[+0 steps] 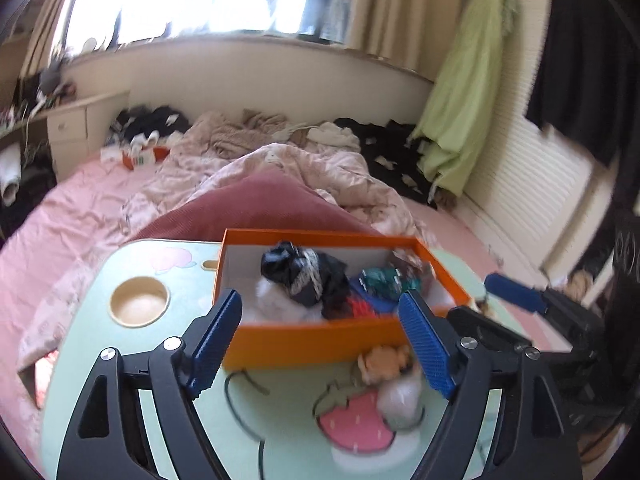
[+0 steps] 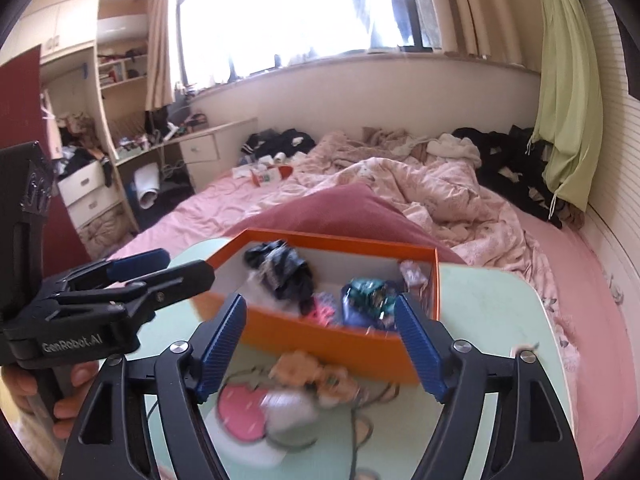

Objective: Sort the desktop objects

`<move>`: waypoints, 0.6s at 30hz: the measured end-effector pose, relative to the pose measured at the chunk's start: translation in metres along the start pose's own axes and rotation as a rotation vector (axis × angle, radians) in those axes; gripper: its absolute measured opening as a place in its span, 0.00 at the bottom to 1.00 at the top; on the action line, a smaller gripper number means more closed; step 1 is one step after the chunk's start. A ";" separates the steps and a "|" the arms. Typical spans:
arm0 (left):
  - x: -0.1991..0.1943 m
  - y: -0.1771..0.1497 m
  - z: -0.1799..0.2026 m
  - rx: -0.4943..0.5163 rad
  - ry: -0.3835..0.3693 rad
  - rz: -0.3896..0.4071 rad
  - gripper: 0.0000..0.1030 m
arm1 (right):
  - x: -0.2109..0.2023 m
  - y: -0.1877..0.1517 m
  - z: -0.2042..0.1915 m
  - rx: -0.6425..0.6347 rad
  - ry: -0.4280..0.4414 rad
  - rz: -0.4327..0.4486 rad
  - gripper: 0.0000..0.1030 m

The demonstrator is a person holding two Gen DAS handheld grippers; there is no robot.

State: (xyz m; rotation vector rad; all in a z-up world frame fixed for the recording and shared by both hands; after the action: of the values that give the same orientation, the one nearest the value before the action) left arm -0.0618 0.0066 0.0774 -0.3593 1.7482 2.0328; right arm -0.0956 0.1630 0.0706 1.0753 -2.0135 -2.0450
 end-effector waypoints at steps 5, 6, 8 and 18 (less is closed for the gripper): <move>-0.011 -0.034 0.011 0.083 -0.024 -0.082 0.78 | -0.032 -0.030 -0.014 -0.033 0.026 -0.018 0.85; -0.009 -0.044 0.012 0.091 -0.033 -0.118 0.78 | -0.036 -0.036 -0.016 -0.049 0.027 -0.022 0.85; -0.006 -0.060 0.012 0.096 -0.015 -0.152 0.78 | -0.042 -0.050 -0.016 -0.082 0.001 -0.045 0.85; 0.005 -0.098 0.011 0.119 0.069 -0.196 0.82 | -0.025 -0.103 -0.004 -0.032 -0.055 -0.171 0.85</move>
State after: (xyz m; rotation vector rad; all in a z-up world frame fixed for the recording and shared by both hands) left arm -0.0181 0.0284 -0.0078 -0.5457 1.7886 1.7910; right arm -0.0330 0.1863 -0.0119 1.2385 -1.9696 -2.2035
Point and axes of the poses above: each gripper's, at about its wrist camera, not at the fingertips, and x roughly the way its jaws point, z to its right, y to its top, the point moved 3 cm from there along x, roughly the way its jaws point, and after that the axes turned 6 degrees about z, right-handed, at the moved point
